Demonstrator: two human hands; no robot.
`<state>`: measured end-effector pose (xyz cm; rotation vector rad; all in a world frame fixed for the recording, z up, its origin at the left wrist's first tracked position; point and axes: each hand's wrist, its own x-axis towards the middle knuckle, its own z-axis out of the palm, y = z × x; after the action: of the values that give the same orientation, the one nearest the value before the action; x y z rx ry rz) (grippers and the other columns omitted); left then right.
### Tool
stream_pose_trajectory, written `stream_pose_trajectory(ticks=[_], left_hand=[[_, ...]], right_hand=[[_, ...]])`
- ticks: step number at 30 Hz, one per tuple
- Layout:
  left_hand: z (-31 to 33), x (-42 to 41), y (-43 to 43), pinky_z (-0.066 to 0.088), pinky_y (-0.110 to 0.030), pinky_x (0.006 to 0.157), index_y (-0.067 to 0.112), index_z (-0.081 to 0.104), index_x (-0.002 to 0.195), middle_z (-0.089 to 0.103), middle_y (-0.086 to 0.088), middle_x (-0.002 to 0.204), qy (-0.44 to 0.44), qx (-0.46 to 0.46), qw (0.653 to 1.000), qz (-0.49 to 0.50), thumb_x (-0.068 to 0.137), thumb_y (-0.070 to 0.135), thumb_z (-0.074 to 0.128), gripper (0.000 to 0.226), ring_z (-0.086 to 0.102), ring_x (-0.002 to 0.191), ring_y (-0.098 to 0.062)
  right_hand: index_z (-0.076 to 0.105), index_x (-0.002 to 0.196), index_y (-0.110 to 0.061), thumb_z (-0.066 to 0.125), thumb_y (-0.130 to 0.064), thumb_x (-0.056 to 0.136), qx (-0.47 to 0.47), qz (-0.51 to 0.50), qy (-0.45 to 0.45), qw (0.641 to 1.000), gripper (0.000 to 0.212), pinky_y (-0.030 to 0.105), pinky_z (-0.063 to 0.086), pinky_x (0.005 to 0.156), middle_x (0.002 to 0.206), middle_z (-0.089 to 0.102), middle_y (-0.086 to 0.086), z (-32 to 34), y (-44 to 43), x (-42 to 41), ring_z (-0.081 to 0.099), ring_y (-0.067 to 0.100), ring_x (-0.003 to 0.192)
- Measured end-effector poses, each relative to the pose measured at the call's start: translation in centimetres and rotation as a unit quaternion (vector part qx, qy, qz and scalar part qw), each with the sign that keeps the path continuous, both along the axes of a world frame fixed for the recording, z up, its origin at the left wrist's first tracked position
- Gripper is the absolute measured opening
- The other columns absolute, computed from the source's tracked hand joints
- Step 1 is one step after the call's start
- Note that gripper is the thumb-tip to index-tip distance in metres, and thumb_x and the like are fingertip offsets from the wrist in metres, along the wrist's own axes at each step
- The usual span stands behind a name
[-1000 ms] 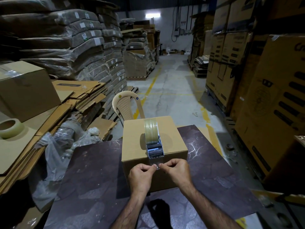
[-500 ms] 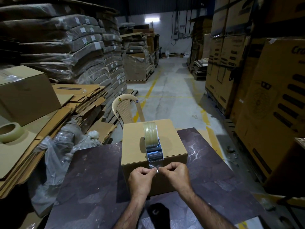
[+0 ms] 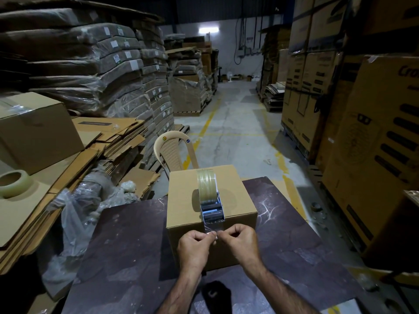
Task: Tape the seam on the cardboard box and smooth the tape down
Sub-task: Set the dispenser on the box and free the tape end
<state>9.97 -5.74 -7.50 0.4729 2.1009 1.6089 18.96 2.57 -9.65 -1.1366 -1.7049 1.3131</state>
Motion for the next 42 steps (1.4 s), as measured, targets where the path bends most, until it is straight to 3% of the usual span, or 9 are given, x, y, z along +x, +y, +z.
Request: stream_pose_trajectory(ticks=[4, 12, 17, 26, 34, 42], left_hand=[[0.10, 0.10, 0.09, 0.048, -0.028, 0.052, 0.010, 0.069, 0.058, 0.071, -0.003, 0.056, -0.012, 0.014, 1.000, 0.005, 0.075, 0.019, 0.079, 0.022, 0.057, 0.048, -0.012], [-0.15, -0.06, 0.02, 0.056, -0.037, 0.060, 0.013, 0.069, 0.061, 0.071, -0.002, 0.061, -0.019, 0.000, 1.000, 0.012, 0.072, 0.024, 0.081, 0.019, 0.066, 0.062, -0.022], [-0.14, 0.01, -0.01, 0.053, -0.033, 0.059, 0.015, 0.069, 0.059, 0.070, 0.001, 0.059, -0.011, -0.005, 1.000, 0.023, 0.071, 0.027, 0.082, 0.022, 0.065, 0.061, -0.019], [0.31, 0.34, 0.06, 0.054, -0.033, 0.059, 0.014, 0.068, 0.056, 0.069, 0.003, 0.057, 0.004, -0.009, 0.999, 0.041, 0.069, 0.025, 0.083, 0.023, 0.065, 0.060, -0.016], [0.58, 0.00, 0.04, 0.051, -0.033, 0.057, 0.008, 0.060, 0.068, 0.069, -0.002, 0.065, 0.030, -0.025, 0.999, 0.037, 0.067, 0.026, 0.085, 0.031, 0.063, 0.062, -0.018], [0.57, 0.02, -0.04, 0.045, -0.027, 0.053, 0.005, 0.059, 0.076, 0.070, -0.003, 0.067, 0.017, -0.016, 0.999, 0.028, 0.071, 0.021, 0.083, 0.029, 0.061, 0.062, -0.017]], right_hand=[[0.070, 0.060, -0.019, 0.078, -0.031, 0.064, 0.001, -0.005, 0.001, 1.000, 0.015, 0.042, 0.057, 0.068, 0.061, 0.071, -0.003, -0.17, 0.11, -0.23, 0.067, 0.015, 0.063], [0.069, 0.058, -0.016, 0.080, -0.027, 0.067, 0.008, -0.006, 0.006, 1.000, 0.018, 0.043, 0.057, 0.069, 0.062, 0.070, -0.002, -0.34, 0.08, -0.17, 0.066, 0.014, 0.064], [0.068, 0.057, -0.017, 0.080, -0.022, 0.069, 0.008, -0.005, 0.010, 1.000, 0.018, 0.044, 0.057, 0.070, 0.062, 0.070, -0.002, -0.49, 0.05, -0.30, 0.067, 0.015, 0.064], [0.068, 0.058, -0.013, 0.081, -0.025, 0.069, 0.011, -0.015, 0.005, 1.000, 0.021, 0.035, 0.054, 0.064, 0.061, 0.070, -0.002, -0.10, -0.28, -0.31, 0.065, 0.011, 0.062], [0.062, 0.051, -0.020, 0.080, -0.020, 0.068, 0.037, -0.030, -0.003, 0.999, 0.026, 0.018, 0.045, 0.054, 0.054, 0.066, -0.011, 0.49, -0.46, -0.44, 0.057, -0.001, 0.052], [0.057, 0.052, -0.018, 0.083, -0.021, 0.065, 0.043, -0.049, 0.004, 0.998, 0.029, 0.021, 0.044, 0.051, 0.049, 0.060, -0.007, 0.34, -0.63, -0.53, 0.053, 0.002, 0.049]])
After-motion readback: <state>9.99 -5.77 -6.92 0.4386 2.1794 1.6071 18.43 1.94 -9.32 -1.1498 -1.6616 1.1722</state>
